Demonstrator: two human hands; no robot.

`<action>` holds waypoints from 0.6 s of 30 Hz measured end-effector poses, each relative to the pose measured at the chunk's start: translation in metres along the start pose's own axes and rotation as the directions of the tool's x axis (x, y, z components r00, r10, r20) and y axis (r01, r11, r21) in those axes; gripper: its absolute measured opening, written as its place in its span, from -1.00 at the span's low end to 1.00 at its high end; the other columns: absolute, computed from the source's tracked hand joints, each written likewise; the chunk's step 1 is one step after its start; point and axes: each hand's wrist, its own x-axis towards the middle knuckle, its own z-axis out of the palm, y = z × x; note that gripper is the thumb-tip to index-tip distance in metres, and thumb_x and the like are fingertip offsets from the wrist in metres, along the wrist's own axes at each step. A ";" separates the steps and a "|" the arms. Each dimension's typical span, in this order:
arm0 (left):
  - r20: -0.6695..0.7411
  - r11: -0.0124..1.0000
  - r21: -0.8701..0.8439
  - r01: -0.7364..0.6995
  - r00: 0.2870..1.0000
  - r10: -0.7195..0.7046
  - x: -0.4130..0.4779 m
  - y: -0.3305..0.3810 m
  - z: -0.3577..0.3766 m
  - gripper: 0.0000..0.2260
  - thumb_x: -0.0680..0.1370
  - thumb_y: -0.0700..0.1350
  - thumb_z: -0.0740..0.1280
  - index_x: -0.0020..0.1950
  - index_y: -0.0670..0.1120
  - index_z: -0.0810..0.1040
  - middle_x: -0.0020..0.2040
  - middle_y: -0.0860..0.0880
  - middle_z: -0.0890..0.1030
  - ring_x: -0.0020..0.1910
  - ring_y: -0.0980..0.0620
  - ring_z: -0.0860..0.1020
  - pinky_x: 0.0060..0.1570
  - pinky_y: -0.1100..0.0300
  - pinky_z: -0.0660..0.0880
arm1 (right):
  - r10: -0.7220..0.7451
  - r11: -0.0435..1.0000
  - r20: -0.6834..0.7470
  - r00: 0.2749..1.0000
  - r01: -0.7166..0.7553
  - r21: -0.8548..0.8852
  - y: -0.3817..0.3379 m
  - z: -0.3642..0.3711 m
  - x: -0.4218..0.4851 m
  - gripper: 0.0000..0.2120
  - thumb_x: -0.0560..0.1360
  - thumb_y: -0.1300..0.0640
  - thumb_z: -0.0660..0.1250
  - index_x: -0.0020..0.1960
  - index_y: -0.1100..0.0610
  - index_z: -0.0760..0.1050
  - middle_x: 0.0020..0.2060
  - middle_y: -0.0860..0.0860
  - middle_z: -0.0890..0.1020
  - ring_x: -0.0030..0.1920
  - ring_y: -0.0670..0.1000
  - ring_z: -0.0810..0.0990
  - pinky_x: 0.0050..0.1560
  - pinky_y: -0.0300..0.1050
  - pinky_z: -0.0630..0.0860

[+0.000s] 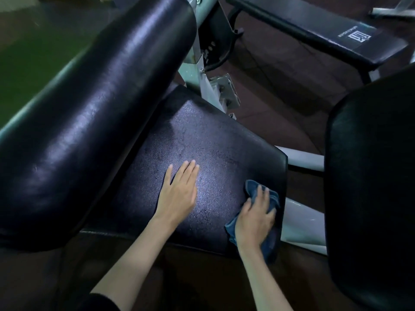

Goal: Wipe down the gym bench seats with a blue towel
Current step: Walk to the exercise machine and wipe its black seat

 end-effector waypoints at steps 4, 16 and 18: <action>-0.067 0.995 0.002 0.098 0.993 -0.097 -0.014 -0.012 -0.006 -0.55 0.54 -0.10 0.03 0.38 -0.18 0.42 0.36 -0.09 0.47 0.35 -0.04 0.42 0.36 -0.14 0.19 | -0.187 0.982 0.007 0.982 0.187 -0.008 -0.047 0.015 -0.038 -0.52 0.50 0.14 0.31 0.41 0.09 0.35 0.42 0.03 0.37 0.29 0.32 0.40 0.31 0.23 0.32; -0.128 0.991 0.063 0.121 0.985 -0.112 -0.063 -0.029 -0.004 -0.57 0.57 -0.12 0.05 0.40 -0.18 0.39 0.39 -0.09 0.43 0.38 -0.01 0.39 0.39 -0.10 0.16 | -0.634 0.716 0.161 0.757 0.652 -0.249 -0.039 0.020 -0.083 -0.47 0.49 -0.06 0.06 0.45 -0.03 0.27 0.43 -0.04 0.34 0.46 0.21 0.19 0.44 0.13 -0.08; -0.121 0.991 0.066 0.115 0.987 -0.107 -0.065 -0.029 -0.003 -0.57 0.57 -0.11 0.04 0.41 -0.18 0.38 0.40 -0.09 0.42 0.38 -0.01 0.39 0.39 -0.09 0.15 | -0.611 0.739 0.120 0.782 0.618 -0.269 -0.023 0.016 -0.080 -0.47 0.49 -0.04 0.06 0.45 0.02 0.28 0.44 0.00 0.32 0.47 0.19 0.09 0.46 0.08 -0.17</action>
